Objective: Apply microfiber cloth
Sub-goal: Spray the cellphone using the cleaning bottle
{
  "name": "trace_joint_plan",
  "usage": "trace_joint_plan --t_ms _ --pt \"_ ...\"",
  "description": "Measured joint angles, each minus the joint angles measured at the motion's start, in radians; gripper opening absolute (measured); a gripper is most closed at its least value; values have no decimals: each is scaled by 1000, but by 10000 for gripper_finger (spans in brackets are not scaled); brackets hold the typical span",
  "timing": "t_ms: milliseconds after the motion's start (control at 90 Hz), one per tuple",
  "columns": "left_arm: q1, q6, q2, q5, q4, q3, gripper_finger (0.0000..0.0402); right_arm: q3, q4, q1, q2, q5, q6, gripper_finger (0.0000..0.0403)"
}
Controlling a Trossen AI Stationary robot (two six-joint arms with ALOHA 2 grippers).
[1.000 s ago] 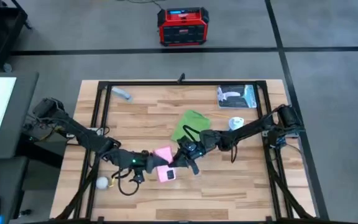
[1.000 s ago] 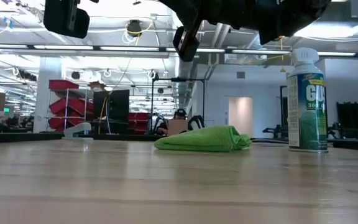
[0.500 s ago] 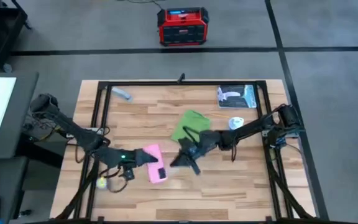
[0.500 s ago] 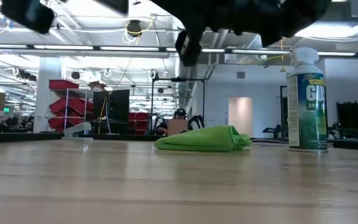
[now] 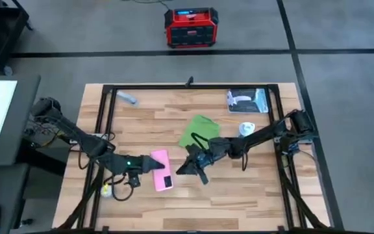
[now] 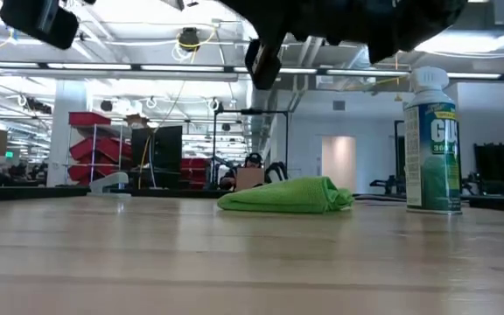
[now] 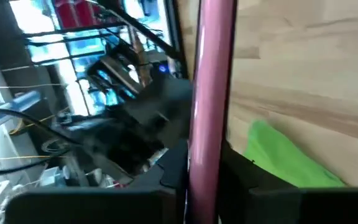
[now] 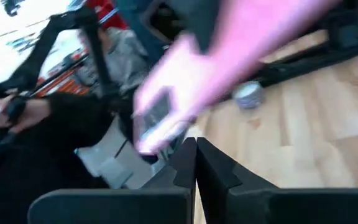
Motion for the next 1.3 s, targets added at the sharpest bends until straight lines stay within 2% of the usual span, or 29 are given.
trace_joint_plan --t_ms 167,522,656,978,1300 --pt "-6 -10 0 -2 -12 0 40 0 -2 -11 -1 -1 32 10" --pt "-6 5 1 0 -49 0 40 0 -25 -16 2 30 99 95" --pt "-6 11 1 -1 -38 0 40 3 51 -18 47 35 112 114" --pt "-6 -2 1 0 -48 0 40 143 84 -40 166 -107 86 126" --pt "-8 -40 2 -19 -124 -1 40 100 91 -70 141 -133 92 126"
